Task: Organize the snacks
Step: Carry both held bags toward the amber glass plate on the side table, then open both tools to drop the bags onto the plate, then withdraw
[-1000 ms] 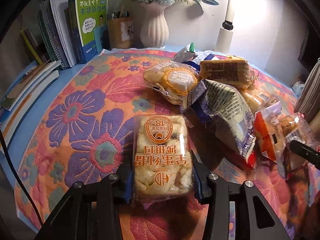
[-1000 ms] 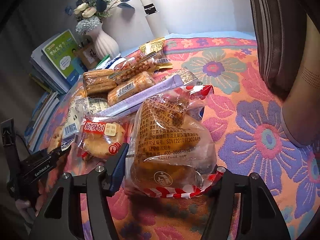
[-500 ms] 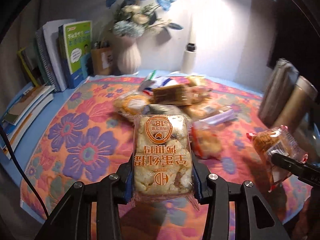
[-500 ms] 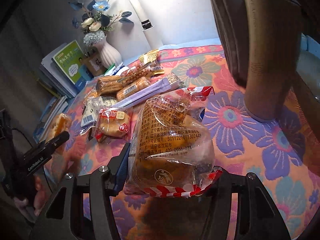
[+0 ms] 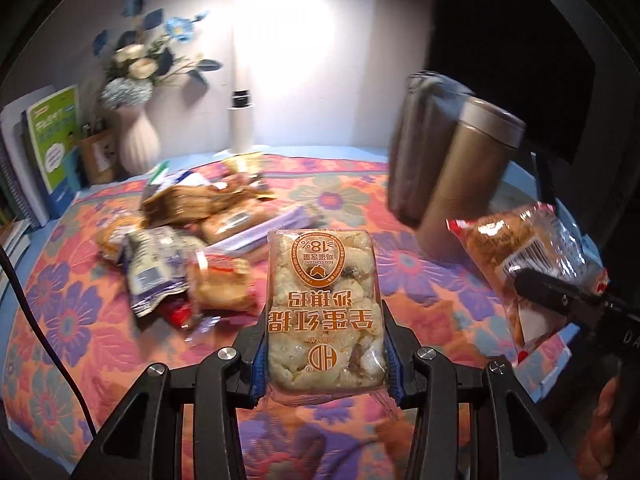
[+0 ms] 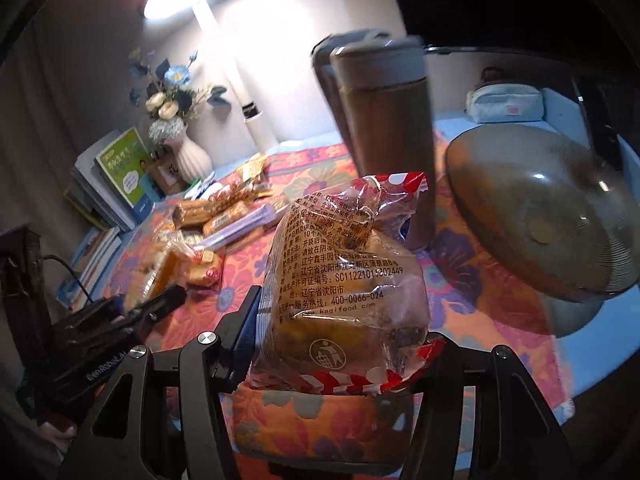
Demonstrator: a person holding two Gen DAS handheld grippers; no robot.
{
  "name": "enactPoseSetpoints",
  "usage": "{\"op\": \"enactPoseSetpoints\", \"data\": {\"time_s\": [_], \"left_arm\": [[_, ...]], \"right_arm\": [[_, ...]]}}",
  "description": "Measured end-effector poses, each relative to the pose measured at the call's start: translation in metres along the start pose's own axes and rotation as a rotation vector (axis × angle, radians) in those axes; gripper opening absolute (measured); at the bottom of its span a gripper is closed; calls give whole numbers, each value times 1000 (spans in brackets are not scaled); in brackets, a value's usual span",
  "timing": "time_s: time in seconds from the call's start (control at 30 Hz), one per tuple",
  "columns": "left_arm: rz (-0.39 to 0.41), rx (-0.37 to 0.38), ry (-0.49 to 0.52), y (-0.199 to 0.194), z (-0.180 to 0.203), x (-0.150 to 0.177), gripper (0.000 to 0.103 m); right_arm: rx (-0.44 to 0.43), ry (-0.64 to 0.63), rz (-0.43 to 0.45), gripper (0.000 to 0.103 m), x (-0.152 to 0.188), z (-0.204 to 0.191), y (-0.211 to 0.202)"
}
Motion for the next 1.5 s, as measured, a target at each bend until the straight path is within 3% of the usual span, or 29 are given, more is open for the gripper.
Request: {"op": "enactPoseSetpoints", "data": {"time_s": [0.2, 0.43, 0.67, 0.83, 0.9, 1.03, 1.23, 1.5], "left_arm": [[41, 103, 92, -11, 61, -22, 44], [30, 260, 179, 1, 147, -60, 44], [-16, 347, 236, 43, 226, -88, 44], [-56, 351, 262, 72, 258, -96, 44], [-57, 346, 273, 81, 264, -98, 44], [-26, 320, 269, 87, 263, -101, 72], [7, 352, 266, 68, 248, -97, 73], [72, 367, 259, 12, 208, -84, 73]], "right_arm": [[43, 57, 106, 55, -19, 41, -40], [166, 169, 186, 55, -44, 119, -64], [270, 300, 137, 55, -53, 192, -52], [295, 334, 94, 56, -53, 215, -41], [298, 337, 81, 58, -52, 220, -39], [293, 347, 85, 68, -54, 225, -42], [271, 330, 117, 69, -50, 216, -56], [226, 268, 145, 69, -52, 177, -66]]}}
Point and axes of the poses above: each gripper's, at about its wrist camera, not at the fingertips, and y roughly the way its jaws point, z to its right, x to its underside, the point moved 4 cm from there along y, roughly the way its jaws point, and after that the axes turned 5 degrees about -z, right-handed, at the moved point
